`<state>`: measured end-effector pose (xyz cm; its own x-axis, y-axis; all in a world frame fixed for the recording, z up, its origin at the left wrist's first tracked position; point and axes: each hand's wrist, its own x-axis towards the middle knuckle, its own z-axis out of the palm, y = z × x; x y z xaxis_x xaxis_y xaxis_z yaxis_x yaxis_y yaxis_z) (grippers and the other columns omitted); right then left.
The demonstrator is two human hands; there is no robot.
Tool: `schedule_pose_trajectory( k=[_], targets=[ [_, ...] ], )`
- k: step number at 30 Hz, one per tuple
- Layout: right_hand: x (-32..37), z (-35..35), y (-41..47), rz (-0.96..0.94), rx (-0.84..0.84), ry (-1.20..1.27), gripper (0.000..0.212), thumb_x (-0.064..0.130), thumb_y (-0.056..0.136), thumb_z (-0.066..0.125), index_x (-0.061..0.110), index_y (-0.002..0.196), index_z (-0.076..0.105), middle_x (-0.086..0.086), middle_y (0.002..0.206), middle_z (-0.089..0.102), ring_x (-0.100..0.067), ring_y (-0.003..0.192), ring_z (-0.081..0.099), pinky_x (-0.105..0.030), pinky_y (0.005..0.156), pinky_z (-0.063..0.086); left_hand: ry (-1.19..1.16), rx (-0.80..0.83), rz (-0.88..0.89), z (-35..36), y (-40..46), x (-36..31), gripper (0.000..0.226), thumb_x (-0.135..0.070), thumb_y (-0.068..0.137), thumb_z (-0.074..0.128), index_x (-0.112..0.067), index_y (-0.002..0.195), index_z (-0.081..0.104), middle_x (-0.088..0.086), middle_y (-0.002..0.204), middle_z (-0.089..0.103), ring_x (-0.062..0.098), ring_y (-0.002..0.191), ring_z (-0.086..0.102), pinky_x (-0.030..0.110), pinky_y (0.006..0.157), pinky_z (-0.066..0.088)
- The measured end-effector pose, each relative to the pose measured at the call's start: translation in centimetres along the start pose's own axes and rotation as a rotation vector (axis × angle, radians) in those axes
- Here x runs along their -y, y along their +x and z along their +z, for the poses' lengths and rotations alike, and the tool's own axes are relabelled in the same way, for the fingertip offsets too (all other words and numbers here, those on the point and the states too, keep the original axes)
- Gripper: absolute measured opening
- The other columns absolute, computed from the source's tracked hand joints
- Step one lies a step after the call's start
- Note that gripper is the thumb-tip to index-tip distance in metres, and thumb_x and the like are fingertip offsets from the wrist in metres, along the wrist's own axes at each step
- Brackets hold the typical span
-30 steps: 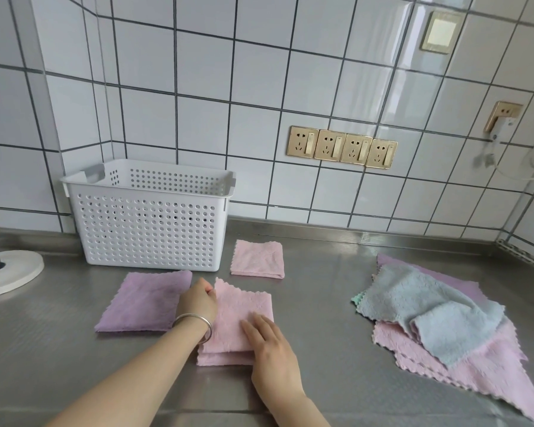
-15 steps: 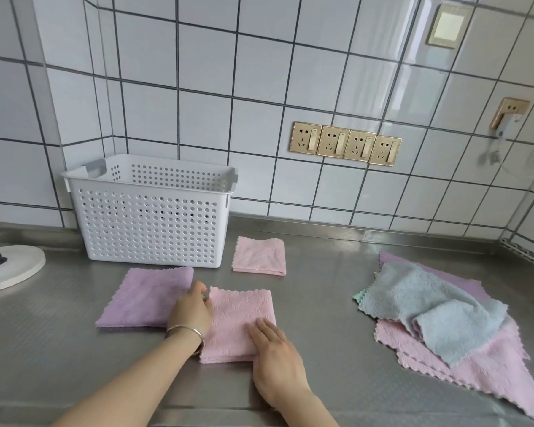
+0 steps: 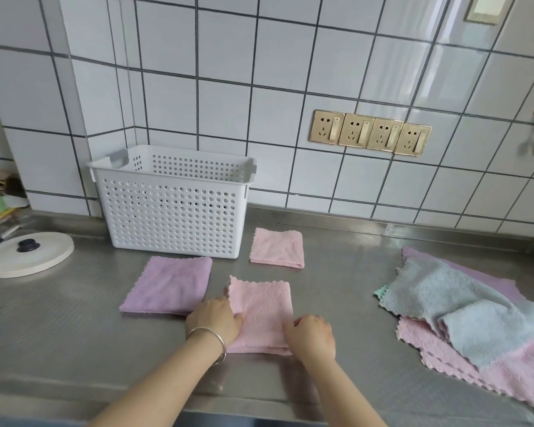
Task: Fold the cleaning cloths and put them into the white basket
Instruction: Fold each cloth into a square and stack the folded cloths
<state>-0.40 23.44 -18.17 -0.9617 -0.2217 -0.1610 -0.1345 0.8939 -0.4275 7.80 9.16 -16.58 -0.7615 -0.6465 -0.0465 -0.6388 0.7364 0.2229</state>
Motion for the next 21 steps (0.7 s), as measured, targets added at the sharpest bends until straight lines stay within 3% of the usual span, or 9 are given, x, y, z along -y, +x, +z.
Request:
schedule_pose_trajectory(
  k=[2,4,7,9,11,13,16,18,21],
  targets=[
    [-0.1,-0.1,-0.1,-0.023,-0.007,0.064,0.031,0.032,0.087,0.041,0.016,0.061,0.047,-0.004,0.075,0.051,-0.027,0.076,0.043,-0.028,0.063,0.041,-0.038,-0.046,0.014,0.0,-0.2,-0.6,0.043,-0.042,0.091,0.044,-0.011,0.12,0.05,0.009,0.124,0.058,0.028,0.116,0.055,0.035,0.088,0.046],
    [0.0,-0.6,-0.2,-0.047,-0.005,0.16,0.028,0.033,0.09,0.042,0.016,0.068,0.046,-0.001,0.074,0.05,-0.026,0.073,0.046,-0.028,0.058,0.036,-0.184,-0.075,0.009,0.0,0.0,-1.1,0.034,-0.038,0.09,0.047,-0.012,0.111,0.049,0.012,0.116,0.062,0.031,0.11,0.057,0.034,0.081,0.046],
    [0.1,-1.5,0.2,-0.098,-0.043,0.332,0.019,0.031,0.093,0.043,0.013,0.086,0.048,-0.005,0.089,0.059,-0.026,0.08,0.054,-0.03,0.063,0.038,-0.507,-0.109,-0.056,-0.2,1.1,-1.7,0.025,-0.036,0.087,0.054,-0.014,0.093,0.042,0.011,0.1,0.063,0.033,0.099,0.059,0.032,0.07,0.038],
    [0.6,-2.3,1.7,-0.113,-0.091,0.46,0.016,0.026,0.093,0.044,0.011,0.088,0.05,-0.004,0.087,0.06,-0.024,0.078,0.053,-0.031,0.061,0.039,-0.713,-0.162,-0.067,-0.7,2.8,-2.5,0.028,-0.032,0.085,0.059,-0.013,0.1,0.045,0.005,0.095,0.057,0.031,0.099,0.059,0.029,0.072,0.037],
    [1.5,-3.4,3.5,-0.11,-0.133,0.555,0.016,0.024,0.094,0.044,0.01,0.087,0.05,0.001,0.077,0.055,-0.02,0.073,0.05,-0.03,0.057,0.037,-0.864,-0.195,-0.029,-1.9,4.5,-3.5,0.041,-0.026,0.084,0.06,-0.017,0.121,0.044,0.002,0.101,0.054,0.029,0.101,0.058,0.027,0.077,0.038],
    [2.8,-4.5,6.3,-0.102,-0.159,0.623,0.016,0.024,0.094,0.045,0.009,0.088,0.049,0.004,0.073,0.05,-0.019,0.069,0.048,-0.026,0.052,0.035,-0.87,-0.164,0.102,-2.4,7.2,-4.7,0.05,-0.02,0.086,0.056,-0.027,0.133,0.041,0.001,0.121,0.055,0.025,0.11,0.055,0.024,0.084,0.038],
    [4.3,-5.4,10.8,-0.07,-0.16,0.676,0.016,0.025,0.095,0.046,0.01,0.09,0.048,0.005,0.073,0.049,-0.016,0.067,0.048,-0.021,0.049,0.033,-0.761,-0.101,0.246,-2.3,11.7,-6.3,0.05,-0.009,0.084,0.053,-0.025,0.13,0.05,0.001,0.139,0.048,0.019,0.121,0.051,0.024,0.097,0.04],
    [5.0,-5.4,13.4,-0.042,-0.136,0.692,0.016,0.026,0.094,0.047,0.01,0.092,0.048,0.002,0.078,0.051,-0.015,0.067,0.048,-0.027,0.053,0.036,-0.717,-0.079,0.225,-2.3,14.4,-7.1,0.05,-0.008,0.083,0.054,-0.022,0.131,0.051,0.005,0.141,0.047,0.021,0.124,0.049,0.028,0.105,0.039],
    [5.4,-4.5,16.4,0.007,-0.124,0.682,0.015,0.026,0.094,0.047,0.011,0.094,0.049,-0.003,0.089,0.054,-0.022,0.079,0.05,-0.026,0.068,0.037,-0.593,-0.01,0.177,-2.0,17.1,-7.9,0.056,-0.016,0.084,0.057,-0.024,0.138,0.044,0.006,0.145,0.041,0.023,0.128,0.044,0.025,0.104,0.033]
  ],
)
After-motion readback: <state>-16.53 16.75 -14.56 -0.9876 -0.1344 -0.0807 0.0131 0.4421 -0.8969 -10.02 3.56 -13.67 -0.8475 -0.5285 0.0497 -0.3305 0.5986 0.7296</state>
